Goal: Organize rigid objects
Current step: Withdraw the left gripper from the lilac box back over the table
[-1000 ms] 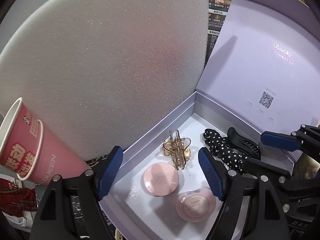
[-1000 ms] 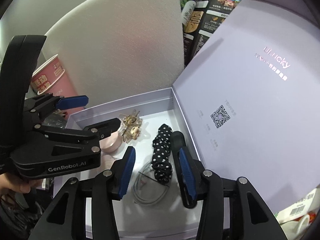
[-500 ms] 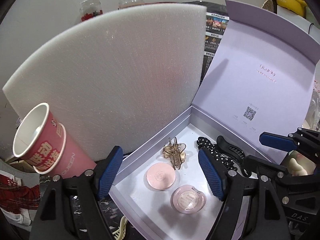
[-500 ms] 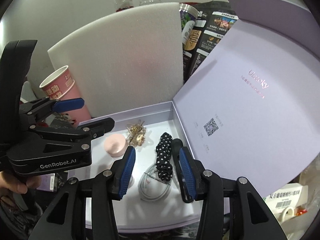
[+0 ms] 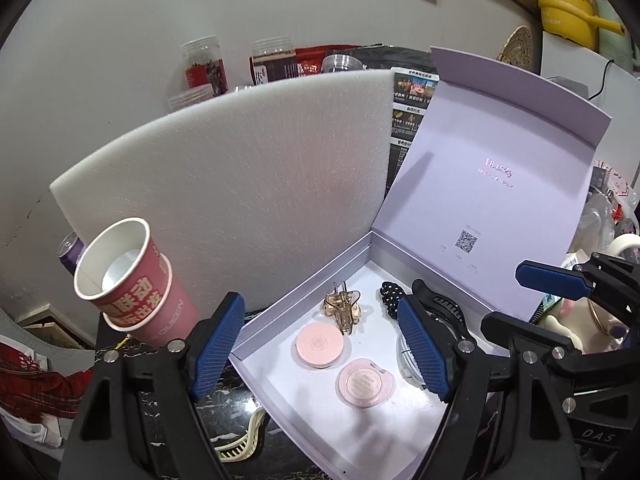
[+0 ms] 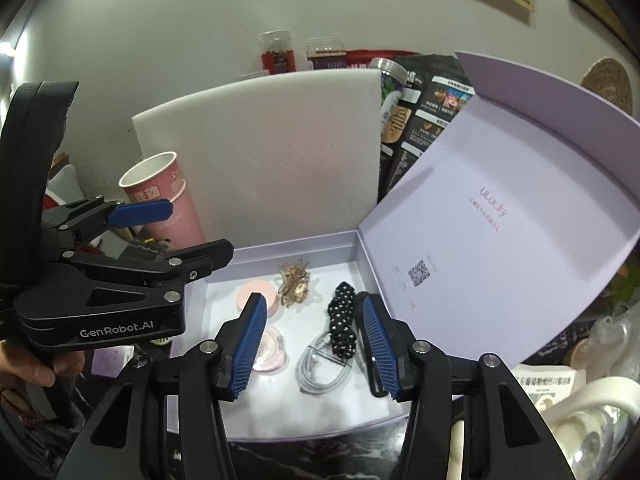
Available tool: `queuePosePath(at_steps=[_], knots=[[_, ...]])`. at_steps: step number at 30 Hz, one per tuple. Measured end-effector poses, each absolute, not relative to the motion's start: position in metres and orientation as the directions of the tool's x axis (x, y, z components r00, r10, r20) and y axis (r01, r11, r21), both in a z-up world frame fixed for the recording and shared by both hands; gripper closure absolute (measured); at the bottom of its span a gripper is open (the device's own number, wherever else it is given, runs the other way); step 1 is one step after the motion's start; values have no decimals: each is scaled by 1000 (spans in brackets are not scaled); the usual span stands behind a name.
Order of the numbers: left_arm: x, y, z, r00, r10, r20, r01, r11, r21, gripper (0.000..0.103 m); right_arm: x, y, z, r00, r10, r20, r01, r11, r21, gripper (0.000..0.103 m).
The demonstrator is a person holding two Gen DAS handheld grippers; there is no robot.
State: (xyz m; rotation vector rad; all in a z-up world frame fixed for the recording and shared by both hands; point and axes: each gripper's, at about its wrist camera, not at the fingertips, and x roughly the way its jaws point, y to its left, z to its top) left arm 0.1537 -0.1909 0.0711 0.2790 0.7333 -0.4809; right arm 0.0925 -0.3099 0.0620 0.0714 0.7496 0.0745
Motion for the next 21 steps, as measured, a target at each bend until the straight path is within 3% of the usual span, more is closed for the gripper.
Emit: queuePosePath(at_steps=[16, 21], knots=[[113, -160, 92, 668, -323, -670, 480, 876, 57, 21, 51, -296, 87, 779, 89, -621, -61, 996, 67, 33], [101, -149, 94, 677, -314, -665, 463, 885, 54, 21, 40, -291, 91, 786, 87, -612, -64, 996, 59, 32]])
